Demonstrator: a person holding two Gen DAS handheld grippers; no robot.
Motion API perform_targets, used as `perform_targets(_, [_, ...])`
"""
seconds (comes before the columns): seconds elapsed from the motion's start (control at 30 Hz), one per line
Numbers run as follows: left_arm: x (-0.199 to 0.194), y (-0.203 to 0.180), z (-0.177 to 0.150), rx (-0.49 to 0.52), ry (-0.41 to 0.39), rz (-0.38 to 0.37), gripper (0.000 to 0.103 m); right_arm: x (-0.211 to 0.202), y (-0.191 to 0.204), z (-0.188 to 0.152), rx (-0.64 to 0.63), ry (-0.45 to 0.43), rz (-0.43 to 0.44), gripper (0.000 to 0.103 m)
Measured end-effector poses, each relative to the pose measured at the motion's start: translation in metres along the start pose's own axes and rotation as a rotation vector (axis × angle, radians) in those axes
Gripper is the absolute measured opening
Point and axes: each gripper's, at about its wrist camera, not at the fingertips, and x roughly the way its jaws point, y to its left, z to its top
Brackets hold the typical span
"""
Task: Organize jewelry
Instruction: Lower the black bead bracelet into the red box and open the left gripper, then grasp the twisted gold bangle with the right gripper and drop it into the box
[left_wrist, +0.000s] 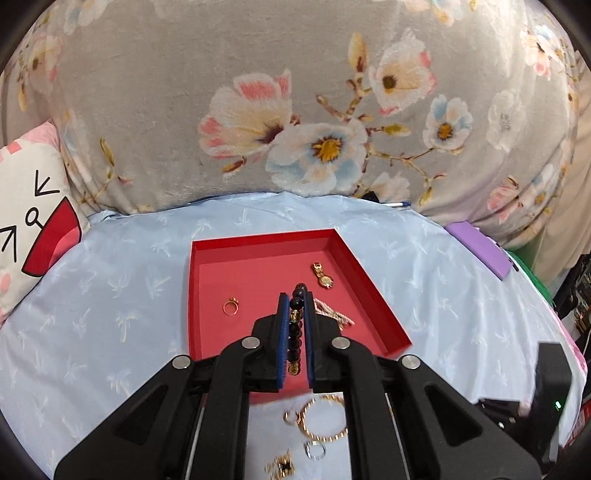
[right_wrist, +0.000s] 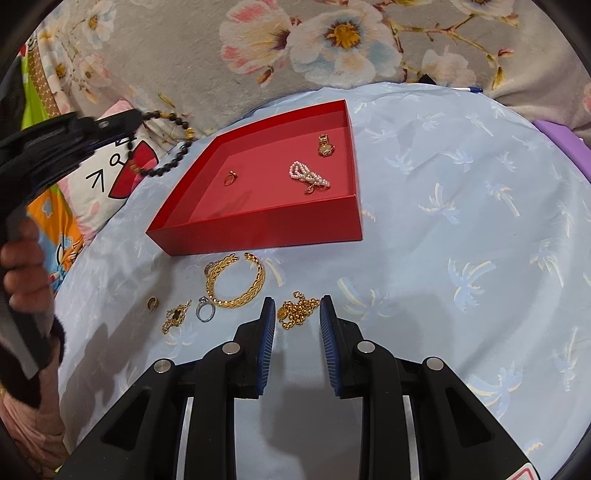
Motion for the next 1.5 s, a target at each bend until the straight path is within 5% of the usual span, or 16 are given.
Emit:
perform_targets(0.33, [0.081, 0.039, -0.016, -0.075, 0.144, 0.038, 0.007, 0.002, -0.002, 0.001, 0.008, 0.010, -0.001, 0.025])
perform_targets(0.6, [0.092, 0.056, -0.030, -0.035, 0.130, 0.193, 0.009, 0.006, -0.002, 0.001, 0.008, 0.021, -0.004, 0.025])
perform_targets(0.77, [0.077, 0.057, -0.031, -0.016, 0.078, 0.248, 0.031, 0.008, 0.006, 0.005, -0.011, 0.020, -0.007, 0.025])
perform_targets(0.9, [0.055, 0.055, -0.040, -0.012, 0.045, 0.269, 0.039, 0.014, 0.022, 0.009, -0.061, 0.029, -0.001, 0.025])
perform_targets(0.97, [0.044, 0.056, -0.050, -0.021, 0.043, 0.271, 0.048, 0.019, 0.034, 0.011, -0.085, 0.034, 0.002, 0.033])
perform_targets(1.27, [0.017, 0.065, -0.100, -0.043, 0.099, 0.249, 0.049, 0.044, 0.073, 0.012, -0.151, 0.054, -0.007, 0.060])
perform_targets(1.5, [0.015, 0.062, -0.121, -0.023, 0.126, 0.224, 0.049, 0.060, 0.078, 0.013, -0.142, 0.067, -0.047, 0.067])
